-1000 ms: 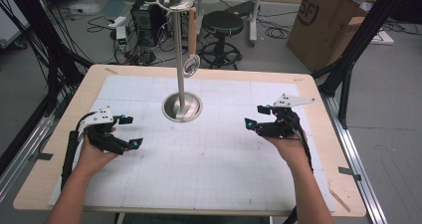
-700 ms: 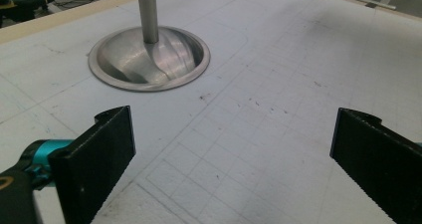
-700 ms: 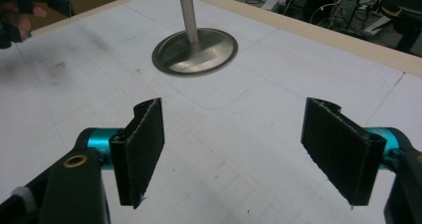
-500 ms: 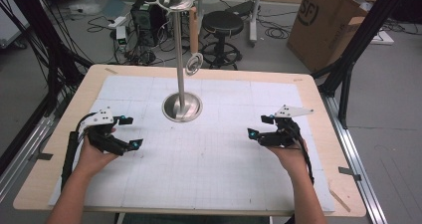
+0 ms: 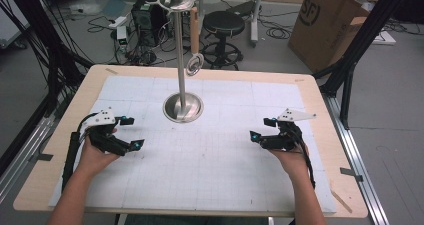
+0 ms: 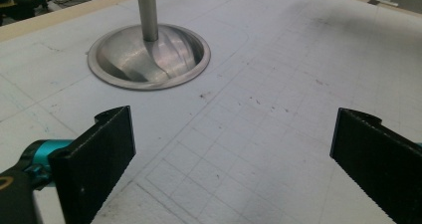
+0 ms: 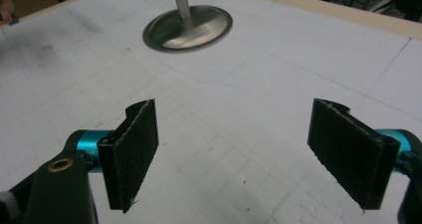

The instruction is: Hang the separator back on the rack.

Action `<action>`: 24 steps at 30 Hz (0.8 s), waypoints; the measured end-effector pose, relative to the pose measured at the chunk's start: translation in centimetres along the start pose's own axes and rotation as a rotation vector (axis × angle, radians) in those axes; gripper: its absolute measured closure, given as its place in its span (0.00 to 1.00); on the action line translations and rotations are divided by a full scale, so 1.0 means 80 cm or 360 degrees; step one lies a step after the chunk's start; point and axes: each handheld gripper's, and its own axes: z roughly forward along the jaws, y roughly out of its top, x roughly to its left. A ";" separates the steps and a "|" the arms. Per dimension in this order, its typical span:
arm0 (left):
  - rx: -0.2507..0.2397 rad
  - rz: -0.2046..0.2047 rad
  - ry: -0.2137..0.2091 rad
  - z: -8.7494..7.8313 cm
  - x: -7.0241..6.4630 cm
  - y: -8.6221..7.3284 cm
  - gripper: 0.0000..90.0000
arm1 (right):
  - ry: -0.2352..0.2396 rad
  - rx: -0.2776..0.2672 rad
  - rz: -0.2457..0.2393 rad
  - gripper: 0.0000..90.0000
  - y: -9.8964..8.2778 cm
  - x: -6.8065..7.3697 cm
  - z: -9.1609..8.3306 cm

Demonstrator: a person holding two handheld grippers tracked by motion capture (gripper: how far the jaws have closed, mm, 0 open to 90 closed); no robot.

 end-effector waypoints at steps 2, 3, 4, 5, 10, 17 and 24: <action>0.0000 0.0002 0.0001 0.000 0.000 0.000 0.05 | -0.0004 0.0002 0.0004 0.20 -0.003 -0.001 -0.001; 0.0002 0.0001 0.0004 0.001 0.000 0.001 0.05 | -0.0007 0.0006 0.0008 0.20 -0.005 -0.001 -0.003; 0.0004 0.0001 0.0001 0.001 -0.001 0.001 0.05 | -0.0013 0.0006 0.0015 0.19 -0.007 -0.002 -0.005; 0.0005 0.0007 -0.0003 0.002 -0.001 0.001 0.05 | -0.0022 -0.0003 0.0013 0.19 -0.008 -0.003 -0.007; 0.0009 0.0017 -0.0016 0.008 -0.001 0.003 0.05 | -0.0029 0.0001 0.0013 0.19 -0.012 -0.004 -0.010; 0.0034 0.0027 -0.0041 0.014 -0.001 0.002 0.05 | -0.0044 0.0008 0.0011 0.19 -0.014 -0.003 -0.013; 0.0030 0.0019 -0.0031 0.013 0.000 0.001 0.05 | -0.0039 0.0023 0.0015 0.19 -0.016 -0.006 -0.008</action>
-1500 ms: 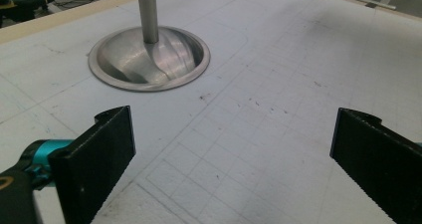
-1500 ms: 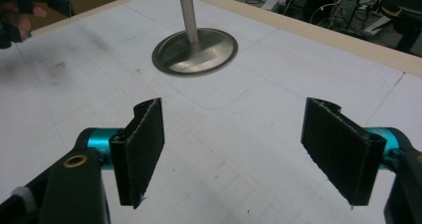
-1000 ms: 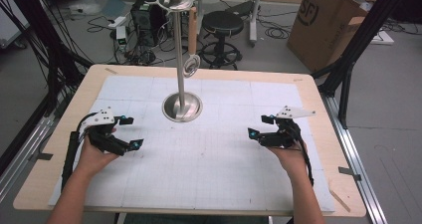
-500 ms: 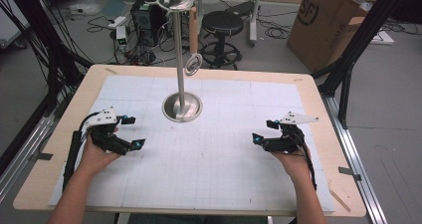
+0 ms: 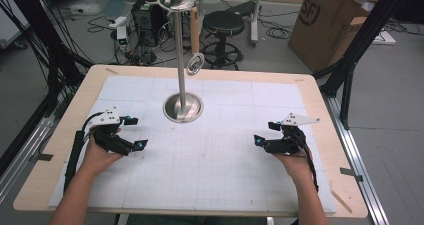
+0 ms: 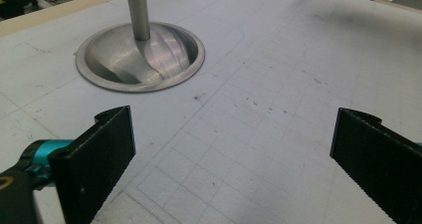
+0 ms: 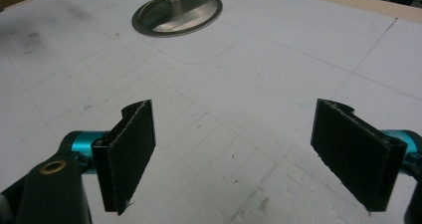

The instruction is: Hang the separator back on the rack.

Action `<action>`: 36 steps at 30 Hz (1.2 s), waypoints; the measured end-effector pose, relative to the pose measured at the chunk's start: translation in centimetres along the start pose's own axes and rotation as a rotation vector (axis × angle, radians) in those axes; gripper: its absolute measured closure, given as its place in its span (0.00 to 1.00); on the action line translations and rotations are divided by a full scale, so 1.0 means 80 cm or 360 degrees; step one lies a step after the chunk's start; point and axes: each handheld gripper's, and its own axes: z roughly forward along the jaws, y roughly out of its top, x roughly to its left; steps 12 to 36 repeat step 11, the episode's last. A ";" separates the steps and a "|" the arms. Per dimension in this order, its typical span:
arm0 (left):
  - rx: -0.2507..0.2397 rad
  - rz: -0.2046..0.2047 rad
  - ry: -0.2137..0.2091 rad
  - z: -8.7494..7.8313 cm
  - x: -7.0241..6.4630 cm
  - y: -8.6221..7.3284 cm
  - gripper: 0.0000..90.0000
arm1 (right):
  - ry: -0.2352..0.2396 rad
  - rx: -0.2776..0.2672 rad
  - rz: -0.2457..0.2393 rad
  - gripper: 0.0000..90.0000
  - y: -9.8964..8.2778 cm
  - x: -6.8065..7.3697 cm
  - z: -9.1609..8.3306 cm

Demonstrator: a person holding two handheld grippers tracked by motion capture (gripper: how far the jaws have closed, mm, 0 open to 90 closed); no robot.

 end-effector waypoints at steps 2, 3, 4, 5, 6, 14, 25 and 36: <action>0.0005 0.0002 -0.0003 0.001 -0.001 0.000 0.05 | 0.0001 0.0008 0.0008 0.19 -0.001 -0.001 0.001; 0.0006 0.0002 -0.0002 0.001 -0.001 0.000 0.05 | -0.0001 0.0011 0.0010 0.19 -0.001 -0.001 0.001; 0.0008 0.0003 -0.0006 0.001 -0.001 0.000 0.05 | -0.0001 0.0005 0.0008 0.19 -0.001 -0.001 0.001; 0.0010 0.0002 -0.0003 0.002 -0.001 0.000 0.05 | -0.0001 0.0005 0.0004 0.19 -0.001 -0.002 0.001; 0.0011 0.0002 -0.0005 0.002 -0.001 0.000 0.05 | 0.0000 0.0004 0.0004 0.19 -0.001 -0.002 0.001; 0.0005 0.0003 -0.0003 0.001 -0.001 0.000 0.05 | -0.0006 0.0010 0.0012 0.19 -0.001 -0.002 0.000; 0.0005 0.0003 -0.0003 0.001 -0.001 0.000 0.05 | -0.0006 0.0010 0.0012 0.19 -0.001 -0.002 0.000; 0.0005 0.0003 -0.0003 0.001 -0.001 0.000 0.05 | -0.0006 0.0010 0.0012 0.19 -0.001 -0.002 0.000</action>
